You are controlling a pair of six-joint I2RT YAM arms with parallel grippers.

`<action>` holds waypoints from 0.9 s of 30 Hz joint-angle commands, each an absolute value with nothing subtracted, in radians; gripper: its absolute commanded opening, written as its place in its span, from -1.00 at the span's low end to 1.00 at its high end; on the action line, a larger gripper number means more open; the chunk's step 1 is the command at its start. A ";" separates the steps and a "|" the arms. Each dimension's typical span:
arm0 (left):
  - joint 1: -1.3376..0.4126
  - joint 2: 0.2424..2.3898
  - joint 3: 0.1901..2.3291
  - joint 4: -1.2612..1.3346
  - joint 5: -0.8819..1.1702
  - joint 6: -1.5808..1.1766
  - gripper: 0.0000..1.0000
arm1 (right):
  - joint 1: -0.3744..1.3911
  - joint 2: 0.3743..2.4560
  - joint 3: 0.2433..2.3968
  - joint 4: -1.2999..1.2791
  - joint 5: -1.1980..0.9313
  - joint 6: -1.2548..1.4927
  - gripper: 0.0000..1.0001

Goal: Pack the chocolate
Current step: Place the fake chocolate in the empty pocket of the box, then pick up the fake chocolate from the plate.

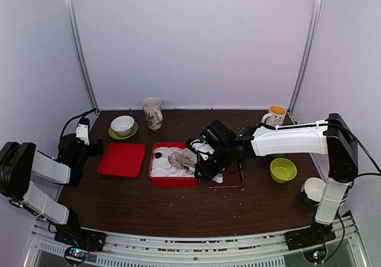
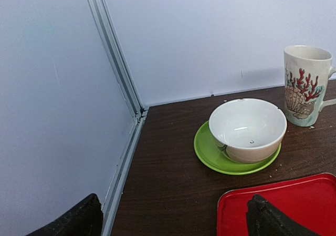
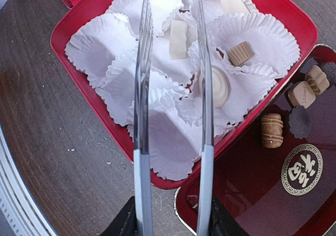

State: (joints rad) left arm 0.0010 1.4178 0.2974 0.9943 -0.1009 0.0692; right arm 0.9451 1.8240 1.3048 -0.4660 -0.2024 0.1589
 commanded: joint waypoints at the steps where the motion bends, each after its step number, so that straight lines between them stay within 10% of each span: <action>1: 0.011 1.423 0.312 1.047 -0.106 0.067 0.96 | 0.952 1.819 1.337 -0.438 -0.181 0.155 -0.20; 27: 0.011 1.423 0.312 1.046 -0.105 0.067 0.96 | 0.917 1.311 0.915 -0.397 0.090 0.219 -0.25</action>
State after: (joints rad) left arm 0.0010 1.4178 0.2974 0.9939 -0.1009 0.0692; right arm 0.9287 1.3605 0.9581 -0.4015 0.0368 0.1879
